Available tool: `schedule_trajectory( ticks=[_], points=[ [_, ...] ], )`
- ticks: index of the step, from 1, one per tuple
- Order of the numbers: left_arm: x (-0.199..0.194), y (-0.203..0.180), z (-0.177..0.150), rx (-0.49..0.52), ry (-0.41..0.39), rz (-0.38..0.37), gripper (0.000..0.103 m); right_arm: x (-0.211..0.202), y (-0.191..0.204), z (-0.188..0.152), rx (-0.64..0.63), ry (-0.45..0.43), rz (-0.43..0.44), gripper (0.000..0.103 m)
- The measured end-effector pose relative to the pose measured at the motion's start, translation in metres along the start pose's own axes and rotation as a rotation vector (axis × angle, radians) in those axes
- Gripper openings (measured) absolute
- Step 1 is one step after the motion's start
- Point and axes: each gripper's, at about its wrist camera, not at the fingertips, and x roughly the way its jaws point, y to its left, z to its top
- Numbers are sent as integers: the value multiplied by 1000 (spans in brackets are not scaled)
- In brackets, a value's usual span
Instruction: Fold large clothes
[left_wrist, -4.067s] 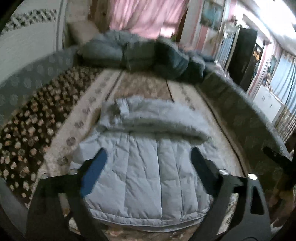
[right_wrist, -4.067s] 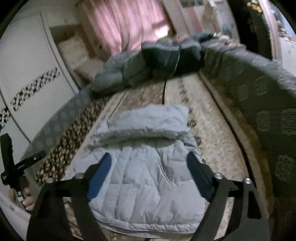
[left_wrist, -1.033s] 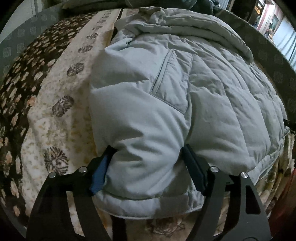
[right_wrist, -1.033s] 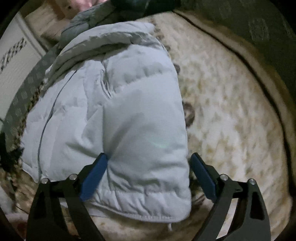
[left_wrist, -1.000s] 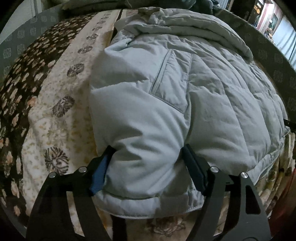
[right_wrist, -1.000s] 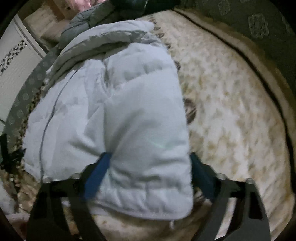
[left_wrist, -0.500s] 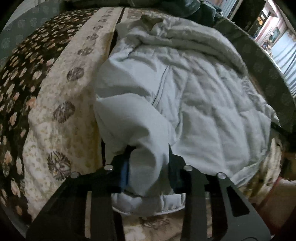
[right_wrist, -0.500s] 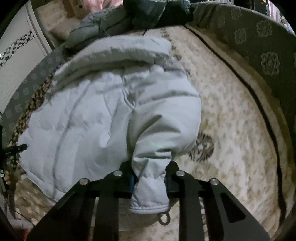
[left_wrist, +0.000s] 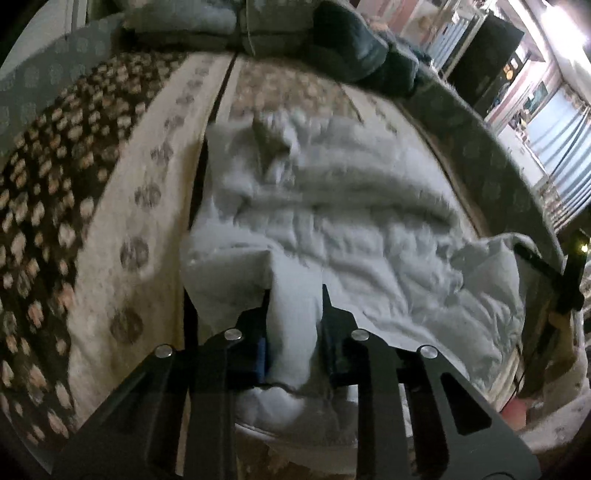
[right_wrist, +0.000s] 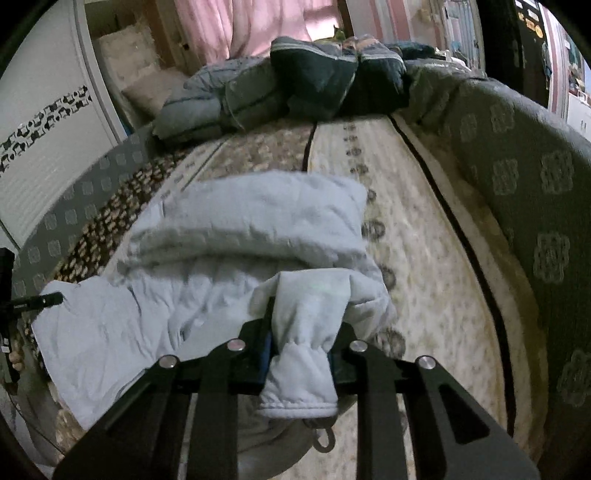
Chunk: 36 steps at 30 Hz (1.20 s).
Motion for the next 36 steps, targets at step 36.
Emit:
schedule_trajectory(
  ticks=[36],
  points=[
    [165,93,226,-276,-33,67,21,212,-72,198,276,80,3,21]
  ],
)
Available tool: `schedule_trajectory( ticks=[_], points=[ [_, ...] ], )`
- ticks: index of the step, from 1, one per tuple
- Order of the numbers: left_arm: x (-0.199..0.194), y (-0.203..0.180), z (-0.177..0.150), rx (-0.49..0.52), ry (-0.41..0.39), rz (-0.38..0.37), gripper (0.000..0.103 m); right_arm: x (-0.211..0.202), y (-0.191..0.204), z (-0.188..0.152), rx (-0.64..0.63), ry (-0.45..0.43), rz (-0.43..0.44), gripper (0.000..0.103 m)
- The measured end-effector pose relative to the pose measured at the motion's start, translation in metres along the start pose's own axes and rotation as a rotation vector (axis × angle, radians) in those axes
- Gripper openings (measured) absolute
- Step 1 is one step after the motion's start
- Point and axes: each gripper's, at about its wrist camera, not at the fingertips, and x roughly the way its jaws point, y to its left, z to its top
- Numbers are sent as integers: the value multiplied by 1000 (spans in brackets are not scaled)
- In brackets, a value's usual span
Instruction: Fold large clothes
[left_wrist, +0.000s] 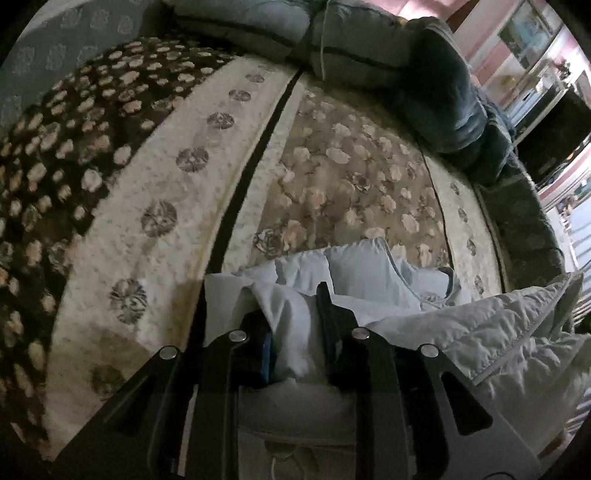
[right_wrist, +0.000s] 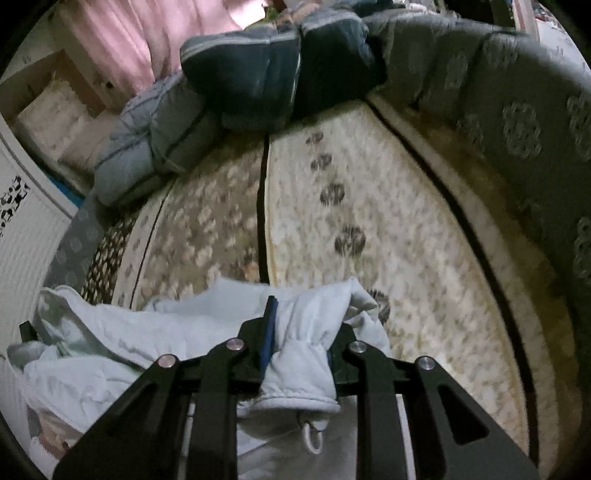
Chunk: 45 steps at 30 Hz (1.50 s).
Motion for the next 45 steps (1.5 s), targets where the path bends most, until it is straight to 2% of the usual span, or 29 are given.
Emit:
schedule_trajectory(
  ticks=[4,6,7,8,10,11,13,15,16,17,18,22,25,30,32,34,36,37,38,41,43,45],
  points=[
    [-7,-8,1,25,5,28,23,-5,-3,-4,-1,-5,18,24],
    [-14,-14,5,40,10,30,29,-11,-5,-6,9,2,34,26],
    [-20,-18,8,52,2,37,42,-13,-7,-6,16,5,40,28],
    [-27,-21,9,59,-9,72,70,-16,-9,-6,32,8,58,31],
    [-47,-29,12,72,-69,167,100,-27,-16,-7,80,3,112,35],
    [-59,-34,13,88,-108,154,100,-31,-17,-6,97,1,126,39],
    [-77,-42,18,114,-119,119,100,-43,-24,-3,155,5,178,44],
    [-88,-47,19,134,-130,142,100,-52,-29,1,202,5,227,54],
    [-96,-53,16,166,-142,149,100,-58,-31,1,219,-2,242,62],
    [-105,-60,10,208,-161,168,100,-71,-34,2,222,-34,236,73],
    [-113,-65,3,245,-179,186,100,-82,-35,3,206,-62,221,75],
    [-139,-75,-34,329,-239,229,100,-126,-38,-2,130,-167,103,76],
    [-146,-74,-68,318,-256,251,100,-138,-28,-23,47,-197,19,76],
    [-126,-80,-128,279,-214,198,100,-119,10,-74,-70,-171,-16,76],
    [-119,-85,-137,263,-204,169,99,-109,29,-88,-133,-158,-30,76],
    [-107,-91,-140,250,-185,125,94,-97,47,-98,-182,-142,-30,76],
    [-94,-100,-143,256,-167,97,76,-83,67,-106,-227,-116,-15,74],
    [-87,-103,-147,244,-152,82,61,-77,75,-109,-239,-106,-12,68],
    [-80,-104,-149,226,-132,70,50,-68,83,-113,-255,-95,-19,53],
    [-65,-111,-150,219,-136,80,44,-45,91,-119,-280,-69,-59,41],
    [-50,-114,-139,243,-135,112,39,-30,88,-115,-286,-42,-79,33],
    [-30,-112,-121,233,-96,130,33,-13,86,-107,-297,-16,-106,27]
  ],
)
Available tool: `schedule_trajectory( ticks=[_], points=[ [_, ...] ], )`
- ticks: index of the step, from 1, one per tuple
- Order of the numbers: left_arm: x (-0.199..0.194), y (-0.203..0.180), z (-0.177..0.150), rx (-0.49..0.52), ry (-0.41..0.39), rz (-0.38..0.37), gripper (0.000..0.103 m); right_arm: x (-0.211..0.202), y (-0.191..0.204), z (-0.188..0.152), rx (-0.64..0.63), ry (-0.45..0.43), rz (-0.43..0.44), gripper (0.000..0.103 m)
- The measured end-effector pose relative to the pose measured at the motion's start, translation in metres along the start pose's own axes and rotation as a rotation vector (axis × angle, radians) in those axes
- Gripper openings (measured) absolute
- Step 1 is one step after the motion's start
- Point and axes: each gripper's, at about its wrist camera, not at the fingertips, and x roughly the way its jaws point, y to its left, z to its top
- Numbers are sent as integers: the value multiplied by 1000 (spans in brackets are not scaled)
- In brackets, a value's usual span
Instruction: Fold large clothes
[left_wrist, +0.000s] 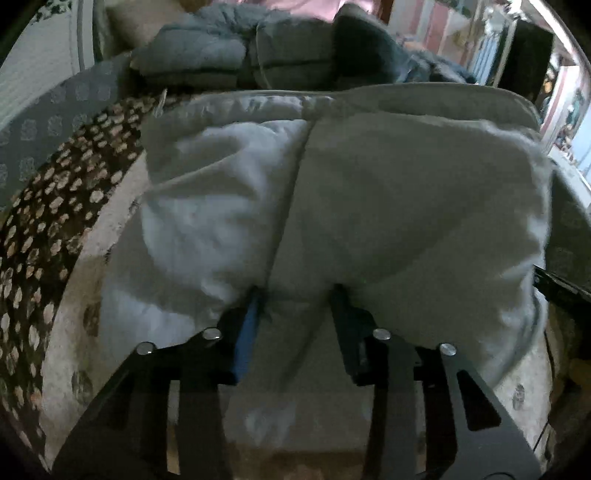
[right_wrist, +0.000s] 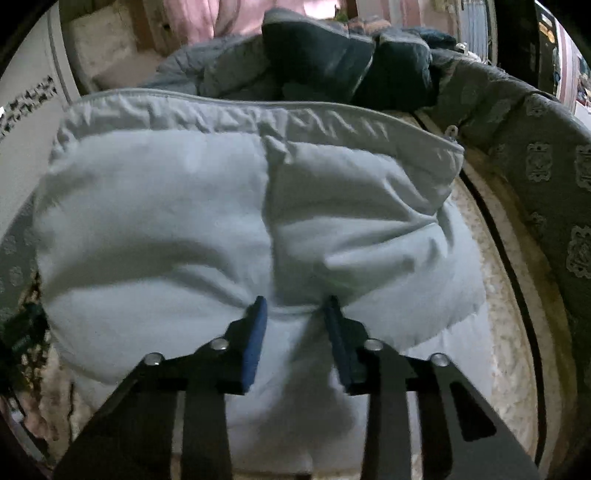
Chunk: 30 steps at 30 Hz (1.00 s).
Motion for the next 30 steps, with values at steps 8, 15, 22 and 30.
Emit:
schedule_trajectory(
  ticks=[8,15,22,30],
  points=[
    [65,16,55,1,136,69,0,51,-9,42,-45,104,-69,27],
    [94,37,84,-37,237,24,3,78,-27,62,-13,211,-60,27],
    [105,48,85,-33,267,-25,3,96,-37,62,-11,255,-59,26],
    [127,52,90,-78,332,-50,3,125,-46,70,36,331,-37,26]
  ],
)
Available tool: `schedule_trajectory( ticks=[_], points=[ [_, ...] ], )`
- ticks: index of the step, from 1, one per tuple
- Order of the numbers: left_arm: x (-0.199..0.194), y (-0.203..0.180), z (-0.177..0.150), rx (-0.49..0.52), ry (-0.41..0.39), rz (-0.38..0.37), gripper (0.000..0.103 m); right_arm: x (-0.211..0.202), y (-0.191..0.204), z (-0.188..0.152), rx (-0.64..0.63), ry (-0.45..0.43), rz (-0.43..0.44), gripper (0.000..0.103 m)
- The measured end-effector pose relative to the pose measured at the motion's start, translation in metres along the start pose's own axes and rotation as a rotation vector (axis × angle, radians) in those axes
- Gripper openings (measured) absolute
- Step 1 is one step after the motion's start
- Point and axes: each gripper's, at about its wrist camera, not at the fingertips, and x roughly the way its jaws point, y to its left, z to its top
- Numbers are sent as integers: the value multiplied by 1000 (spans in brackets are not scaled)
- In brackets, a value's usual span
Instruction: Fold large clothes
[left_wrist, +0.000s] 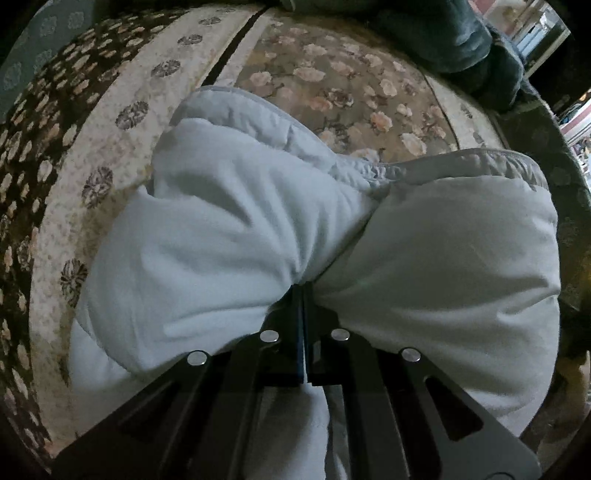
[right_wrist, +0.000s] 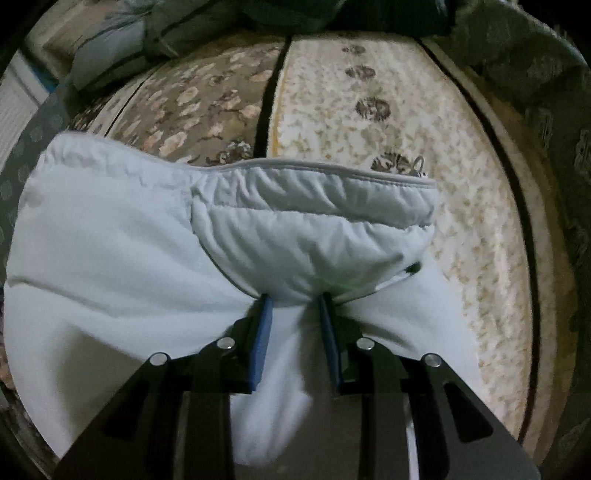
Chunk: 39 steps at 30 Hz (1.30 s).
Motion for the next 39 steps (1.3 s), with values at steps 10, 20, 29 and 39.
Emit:
schedule_trajectory(
  ticks=[10,20,29,39],
  points=[
    [-102,-92,-31,134,-269,1,1,-98,52,-16,-52,-277,195,30],
    [-22,-125,-15,118,-77,77,3,-28,82,-12,-97,-95,58,26],
    [21,-131,14,107,30,150,2,3,100,5,-142,-27,-49,26],
    [-73,-84,-29,139,-151,129,3,-86,40,-30,-115,-289,95,29]
  ],
)
